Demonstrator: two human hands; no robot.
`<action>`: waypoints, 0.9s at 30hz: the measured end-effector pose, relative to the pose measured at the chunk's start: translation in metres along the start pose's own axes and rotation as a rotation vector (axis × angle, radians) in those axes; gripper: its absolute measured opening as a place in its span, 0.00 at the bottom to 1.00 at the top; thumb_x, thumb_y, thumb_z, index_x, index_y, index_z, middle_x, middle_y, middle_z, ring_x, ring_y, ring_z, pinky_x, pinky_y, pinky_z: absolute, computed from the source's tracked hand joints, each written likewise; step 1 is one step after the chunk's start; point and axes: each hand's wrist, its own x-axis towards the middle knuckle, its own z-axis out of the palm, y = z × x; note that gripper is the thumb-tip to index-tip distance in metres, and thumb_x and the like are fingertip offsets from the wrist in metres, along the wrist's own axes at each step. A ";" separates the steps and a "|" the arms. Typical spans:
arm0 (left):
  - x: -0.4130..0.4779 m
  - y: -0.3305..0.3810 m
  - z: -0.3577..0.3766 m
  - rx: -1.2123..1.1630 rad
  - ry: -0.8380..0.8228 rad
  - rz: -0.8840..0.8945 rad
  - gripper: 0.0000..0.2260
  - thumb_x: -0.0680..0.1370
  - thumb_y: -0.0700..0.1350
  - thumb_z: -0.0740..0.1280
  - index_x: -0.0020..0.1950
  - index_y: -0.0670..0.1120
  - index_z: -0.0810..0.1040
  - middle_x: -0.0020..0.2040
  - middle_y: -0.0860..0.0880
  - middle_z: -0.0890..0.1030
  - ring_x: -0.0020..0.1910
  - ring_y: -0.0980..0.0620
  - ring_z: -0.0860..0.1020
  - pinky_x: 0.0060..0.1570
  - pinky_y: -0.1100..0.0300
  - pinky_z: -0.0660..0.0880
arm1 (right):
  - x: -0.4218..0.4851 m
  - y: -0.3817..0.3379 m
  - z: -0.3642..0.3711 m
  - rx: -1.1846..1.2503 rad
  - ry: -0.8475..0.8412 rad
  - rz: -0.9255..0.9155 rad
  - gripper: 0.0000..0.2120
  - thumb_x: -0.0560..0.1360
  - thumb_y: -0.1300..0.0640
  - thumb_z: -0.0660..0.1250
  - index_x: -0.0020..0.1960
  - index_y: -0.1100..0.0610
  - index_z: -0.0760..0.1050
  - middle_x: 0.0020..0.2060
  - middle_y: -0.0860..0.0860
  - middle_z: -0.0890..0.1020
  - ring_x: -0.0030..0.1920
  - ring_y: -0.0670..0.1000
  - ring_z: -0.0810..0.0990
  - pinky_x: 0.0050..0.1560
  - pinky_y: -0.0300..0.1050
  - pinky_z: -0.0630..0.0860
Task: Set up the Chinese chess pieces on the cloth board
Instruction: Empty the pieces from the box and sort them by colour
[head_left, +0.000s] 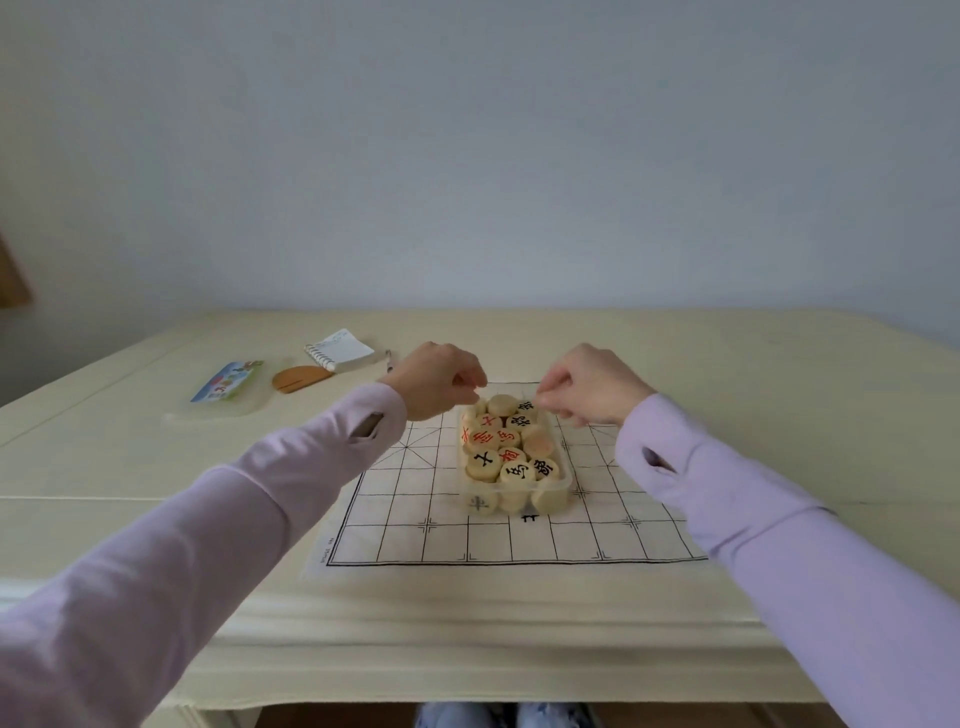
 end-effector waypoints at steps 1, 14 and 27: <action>0.002 0.006 0.004 0.023 -0.040 0.020 0.12 0.77 0.46 0.67 0.59 0.47 0.79 0.54 0.51 0.81 0.49 0.55 0.77 0.47 0.71 0.67 | 0.002 -0.006 0.003 -0.043 0.028 -0.054 0.11 0.74 0.56 0.69 0.55 0.59 0.81 0.47 0.53 0.84 0.49 0.53 0.82 0.54 0.45 0.78; 0.027 0.015 0.018 0.053 -0.133 -0.100 0.14 0.82 0.48 0.57 0.57 0.43 0.79 0.51 0.45 0.82 0.50 0.47 0.78 0.46 0.59 0.69 | 0.041 0.004 0.023 0.046 -0.047 -0.028 0.18 0.76 0.67 0.59 0.63 0.56 0.76 0.59 0.54 0.80 0.60 0.53 0.77 0.62 0.46 0.72; 0.019 0.011 0.003 0.001 -0.303 -0.077 0.11 0.73 0.46 0.70 0.55 0.47 0.82 0.52 0.50 0.83 0.53 0.51 0.79 0.58 0.55 0.74 | 0.042 0.011 0.025 0.326 0.011 0.033 0.11 0.75 0.55 0.68 0.55 0.58 0.79 0.47 0.55 0.84 0.42 0.49 0.81 0.35 0.37 0.71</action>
